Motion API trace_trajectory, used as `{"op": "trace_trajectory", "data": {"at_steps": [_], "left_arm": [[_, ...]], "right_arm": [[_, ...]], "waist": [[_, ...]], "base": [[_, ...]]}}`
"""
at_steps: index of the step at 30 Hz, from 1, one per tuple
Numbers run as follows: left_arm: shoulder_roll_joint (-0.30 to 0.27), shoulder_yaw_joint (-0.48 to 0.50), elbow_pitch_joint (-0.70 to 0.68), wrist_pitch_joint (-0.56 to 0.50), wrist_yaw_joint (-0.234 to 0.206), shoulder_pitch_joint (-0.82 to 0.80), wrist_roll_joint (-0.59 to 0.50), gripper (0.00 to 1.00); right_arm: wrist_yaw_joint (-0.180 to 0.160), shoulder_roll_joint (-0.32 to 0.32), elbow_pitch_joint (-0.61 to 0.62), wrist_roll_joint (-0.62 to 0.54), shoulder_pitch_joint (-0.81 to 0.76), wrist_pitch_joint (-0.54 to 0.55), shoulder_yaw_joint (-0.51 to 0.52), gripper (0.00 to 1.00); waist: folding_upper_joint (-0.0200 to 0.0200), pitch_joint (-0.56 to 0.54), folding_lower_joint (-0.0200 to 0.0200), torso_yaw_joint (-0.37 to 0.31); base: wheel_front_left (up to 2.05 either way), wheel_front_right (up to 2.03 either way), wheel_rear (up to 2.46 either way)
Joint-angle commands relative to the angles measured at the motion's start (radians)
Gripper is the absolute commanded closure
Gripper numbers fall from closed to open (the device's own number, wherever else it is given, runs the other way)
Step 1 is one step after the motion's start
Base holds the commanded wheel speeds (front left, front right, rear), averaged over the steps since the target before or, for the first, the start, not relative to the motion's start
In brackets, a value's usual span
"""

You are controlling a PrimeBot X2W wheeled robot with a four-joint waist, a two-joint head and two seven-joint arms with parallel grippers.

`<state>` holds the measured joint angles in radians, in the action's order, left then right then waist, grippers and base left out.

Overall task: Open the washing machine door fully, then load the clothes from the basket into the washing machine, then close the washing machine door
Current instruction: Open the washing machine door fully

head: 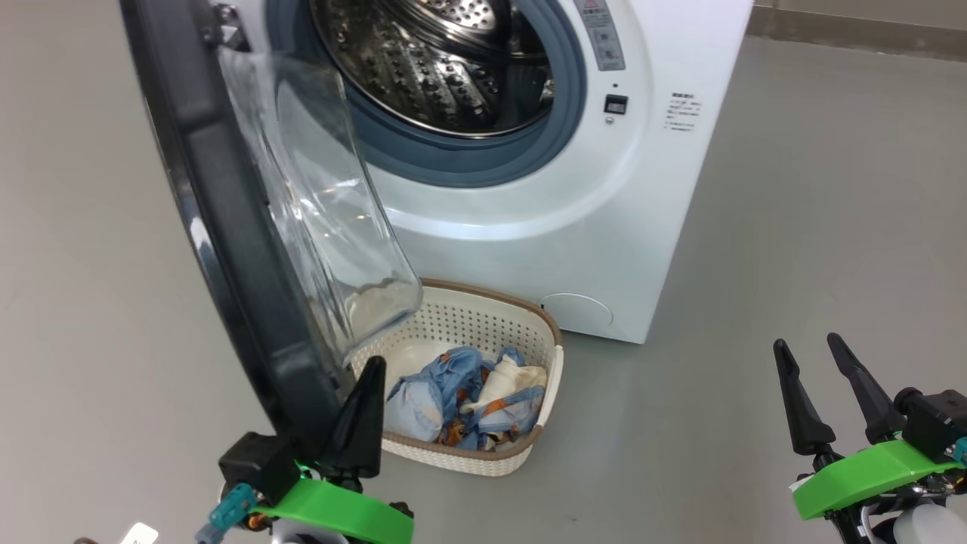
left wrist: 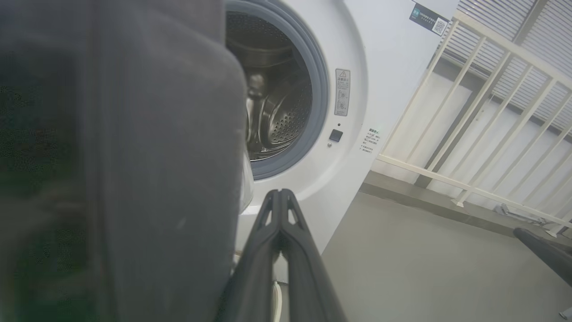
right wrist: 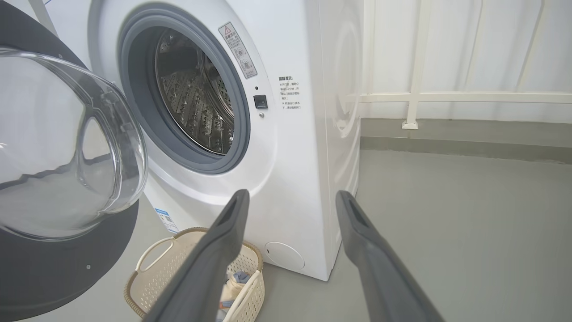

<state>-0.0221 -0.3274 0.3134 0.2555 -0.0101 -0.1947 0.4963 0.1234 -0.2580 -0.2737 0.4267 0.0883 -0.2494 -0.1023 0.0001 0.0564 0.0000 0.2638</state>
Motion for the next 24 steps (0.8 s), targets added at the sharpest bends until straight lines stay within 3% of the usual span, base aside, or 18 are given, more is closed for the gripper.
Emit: {"op": "trace_trajectory", "data": {"at_steps": [1,24], "left_arm": [[-0.028,0.054,-0.028,0.006,-0.018,-0.008,-0.012,1.0],[-0.068,0.192,-0.089,0.006,-0.079,0.077,-0.063,1.0]], "right_arm": [[0.007,-0.022,0.025,-0.012,0.006,-0.012,-0.015,0.0],[0.007,-0.007,0.026,-0.013,-0.012,-0.012,-0.008,0.0]], "waist": [[-0.0001,0.001,0.0,0.013],[-0.0001,-0.022,0.0,0.093]], "base": [[0.0,0.0,0.0],[0.0,0.0,0.0]]}}
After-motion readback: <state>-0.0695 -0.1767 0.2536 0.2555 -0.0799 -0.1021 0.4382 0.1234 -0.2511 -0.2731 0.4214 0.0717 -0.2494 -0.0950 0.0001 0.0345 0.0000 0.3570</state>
